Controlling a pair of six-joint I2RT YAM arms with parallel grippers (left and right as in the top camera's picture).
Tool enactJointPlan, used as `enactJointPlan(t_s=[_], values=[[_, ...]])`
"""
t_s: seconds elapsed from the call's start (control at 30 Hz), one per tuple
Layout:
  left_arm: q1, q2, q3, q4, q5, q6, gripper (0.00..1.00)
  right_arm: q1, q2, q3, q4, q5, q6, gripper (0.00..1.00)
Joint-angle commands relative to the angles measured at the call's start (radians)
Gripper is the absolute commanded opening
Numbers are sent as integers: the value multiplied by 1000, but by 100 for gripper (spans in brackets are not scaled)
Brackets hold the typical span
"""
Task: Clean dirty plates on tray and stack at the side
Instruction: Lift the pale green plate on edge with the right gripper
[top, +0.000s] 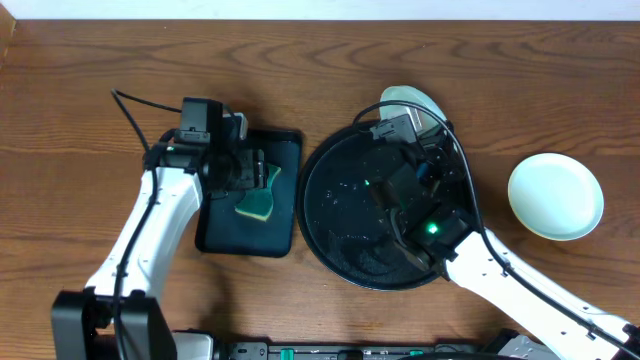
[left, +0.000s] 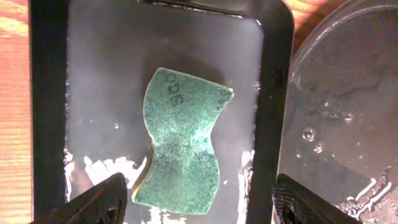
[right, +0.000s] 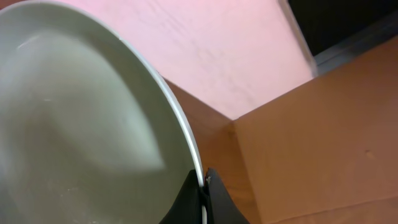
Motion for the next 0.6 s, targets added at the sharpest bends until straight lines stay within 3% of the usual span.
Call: enactJointPlan(t_s=[0.0,0.2,0.37,0.57], values=[[2,-2,-8,-22,-9,-5,76,16,-20,14,11,61,-48,1],[2,-2,-8,-28,-9,-5,76,16,-19,14,11,67,-41,1],[2,-2,-8,-29,-9,-5,76,-19,-19,14,-55,7,171,1],[2,-2,-8,-29,-9,-5,76,-190,-19,14,-310,-387,573,1]])
